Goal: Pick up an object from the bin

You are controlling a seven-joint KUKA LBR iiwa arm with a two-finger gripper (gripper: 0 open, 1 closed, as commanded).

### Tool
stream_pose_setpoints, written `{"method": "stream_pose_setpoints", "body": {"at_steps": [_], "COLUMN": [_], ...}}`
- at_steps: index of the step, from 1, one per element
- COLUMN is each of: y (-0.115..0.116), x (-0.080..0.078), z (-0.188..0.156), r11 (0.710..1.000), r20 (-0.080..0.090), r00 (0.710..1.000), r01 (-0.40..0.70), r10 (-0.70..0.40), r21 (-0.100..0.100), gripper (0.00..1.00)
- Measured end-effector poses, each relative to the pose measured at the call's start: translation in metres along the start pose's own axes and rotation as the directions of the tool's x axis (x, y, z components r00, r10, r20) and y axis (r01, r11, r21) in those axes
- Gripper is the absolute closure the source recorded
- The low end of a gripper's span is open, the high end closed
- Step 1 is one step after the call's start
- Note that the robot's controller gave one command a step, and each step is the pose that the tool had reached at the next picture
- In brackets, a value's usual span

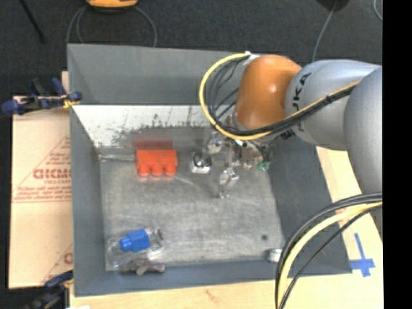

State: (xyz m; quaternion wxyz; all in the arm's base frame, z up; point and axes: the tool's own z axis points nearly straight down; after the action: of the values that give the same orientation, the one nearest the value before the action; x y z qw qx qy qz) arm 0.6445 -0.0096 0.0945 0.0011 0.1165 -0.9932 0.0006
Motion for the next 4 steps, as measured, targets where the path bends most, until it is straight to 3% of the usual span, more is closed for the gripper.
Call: {"method": "stream_pose_setpoints", "body": {"at_steps": [1,2,3,4], "y": [0.042,0.045,0.037,0.031], "x": [0.005,0.008,0.002,0.002], "z": [0.01,0.015,-0.044,-0.067], "r11": [0.976,0.977,0.961,0.981], "r20": [0.026,0.017,0.012,0.011], "r00": [0.976,0.977,0.961,0.981], "r01": [0.215,0.214,0.275,0.192], "r10": [-0.215,-0.215,-0.275,-0.192], "r21": [0.012,0.004,0.006,0.001], "gripper": [0.0,1.0,1.0,1.0]}}
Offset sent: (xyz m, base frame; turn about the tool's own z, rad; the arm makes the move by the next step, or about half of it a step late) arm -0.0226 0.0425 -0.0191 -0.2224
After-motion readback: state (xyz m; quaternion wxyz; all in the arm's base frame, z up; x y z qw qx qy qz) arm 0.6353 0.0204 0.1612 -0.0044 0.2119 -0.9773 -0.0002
